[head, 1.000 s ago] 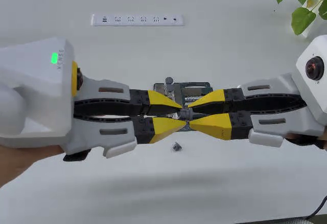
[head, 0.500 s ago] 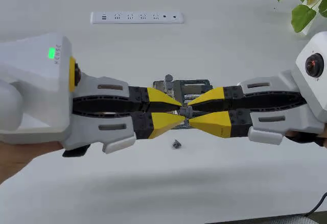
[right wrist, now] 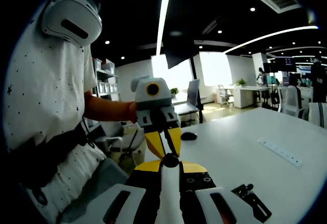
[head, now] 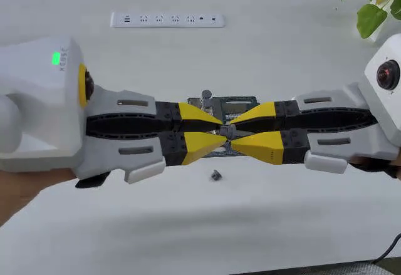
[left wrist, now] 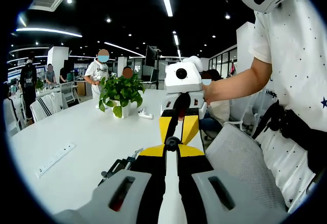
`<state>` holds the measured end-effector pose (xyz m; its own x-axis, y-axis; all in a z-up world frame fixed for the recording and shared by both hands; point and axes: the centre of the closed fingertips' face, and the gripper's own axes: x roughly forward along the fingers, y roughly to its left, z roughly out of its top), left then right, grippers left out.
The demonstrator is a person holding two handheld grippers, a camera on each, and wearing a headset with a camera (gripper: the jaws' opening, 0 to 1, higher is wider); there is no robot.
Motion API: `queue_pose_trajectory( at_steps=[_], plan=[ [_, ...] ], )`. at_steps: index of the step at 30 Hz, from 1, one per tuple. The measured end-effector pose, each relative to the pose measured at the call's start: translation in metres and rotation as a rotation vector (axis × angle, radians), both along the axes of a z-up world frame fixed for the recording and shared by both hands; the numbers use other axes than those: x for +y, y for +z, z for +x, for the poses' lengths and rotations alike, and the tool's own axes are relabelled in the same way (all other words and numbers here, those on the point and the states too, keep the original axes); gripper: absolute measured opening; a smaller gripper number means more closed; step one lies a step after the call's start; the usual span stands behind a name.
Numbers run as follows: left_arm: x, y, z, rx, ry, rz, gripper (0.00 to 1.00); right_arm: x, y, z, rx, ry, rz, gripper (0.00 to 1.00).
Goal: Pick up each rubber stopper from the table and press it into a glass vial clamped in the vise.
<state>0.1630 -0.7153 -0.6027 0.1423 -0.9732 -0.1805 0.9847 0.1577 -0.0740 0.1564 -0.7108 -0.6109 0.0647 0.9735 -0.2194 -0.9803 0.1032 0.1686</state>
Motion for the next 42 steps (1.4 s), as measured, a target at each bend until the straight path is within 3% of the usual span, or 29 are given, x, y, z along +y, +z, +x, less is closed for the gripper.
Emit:
queue_pose_trajectory(
  at_steps=[19,30,42],
  plan=[
    [0.003,0.017,0.006,0.041,0.034,-0.102,0.04,-0.001,0.016,0.008,0.02,-0.053,0.088,0.09],
    [0.002,0.017,0.004,0.042,0.034,-0.104,0.04,0.002,0.024,0.007,0.024,-0.056,0.119,0.08],
    [0.004,0.022,0.006,0.048,0.043,-0.124,0.04,0.001,0.025,0.007,0.011,-0.058,0.109,0.08]
  ],
)
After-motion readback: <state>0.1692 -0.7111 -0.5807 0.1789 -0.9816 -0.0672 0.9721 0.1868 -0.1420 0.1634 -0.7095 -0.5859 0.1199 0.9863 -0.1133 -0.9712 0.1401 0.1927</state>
